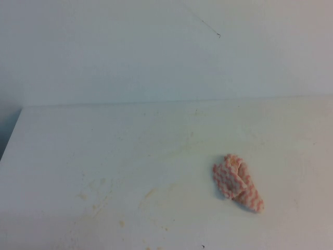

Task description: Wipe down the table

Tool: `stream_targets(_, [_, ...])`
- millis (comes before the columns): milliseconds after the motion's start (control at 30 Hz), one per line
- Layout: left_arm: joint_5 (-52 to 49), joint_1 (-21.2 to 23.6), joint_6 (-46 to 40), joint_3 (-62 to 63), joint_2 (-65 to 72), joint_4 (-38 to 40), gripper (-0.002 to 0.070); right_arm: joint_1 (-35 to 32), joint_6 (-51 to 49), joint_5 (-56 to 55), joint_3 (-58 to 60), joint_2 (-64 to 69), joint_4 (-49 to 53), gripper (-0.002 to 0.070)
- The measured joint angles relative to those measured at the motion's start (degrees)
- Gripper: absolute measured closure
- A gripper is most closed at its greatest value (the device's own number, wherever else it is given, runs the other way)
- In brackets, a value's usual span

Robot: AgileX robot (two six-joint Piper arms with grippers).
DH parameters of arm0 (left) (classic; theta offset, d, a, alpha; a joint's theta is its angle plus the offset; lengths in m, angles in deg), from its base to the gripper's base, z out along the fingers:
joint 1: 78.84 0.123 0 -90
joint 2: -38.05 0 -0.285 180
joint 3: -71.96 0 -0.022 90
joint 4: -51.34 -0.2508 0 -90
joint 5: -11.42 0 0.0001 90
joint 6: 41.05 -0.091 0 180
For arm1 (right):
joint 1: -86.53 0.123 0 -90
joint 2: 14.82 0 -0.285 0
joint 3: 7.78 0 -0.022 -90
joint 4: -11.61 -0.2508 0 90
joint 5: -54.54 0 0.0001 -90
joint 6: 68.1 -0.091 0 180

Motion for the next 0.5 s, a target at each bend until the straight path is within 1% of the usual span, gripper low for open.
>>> stream_targets(100, [0.0, 0.0, 0.0, 0.0, 0.0, 0.0, 0.0675, 0.0, -0.44, 1.69, 1.29, -6.16, 3.15, 0.0667])
stream_targets(200, [0.0, 0.0, 0.0, 0.0, 0.0, 0.0, 0.0675, 0.0, -0.58, -0.12, 4.07, -9.62, 3.88, 0.0667])
stream_targets(500, [0.0, 0.0, 0.0, 0.0, 0.0, 0.0, 0.0675, 0.0, -0.58, -2.12, 11.89, -10.14, 4.0, 0.0667])
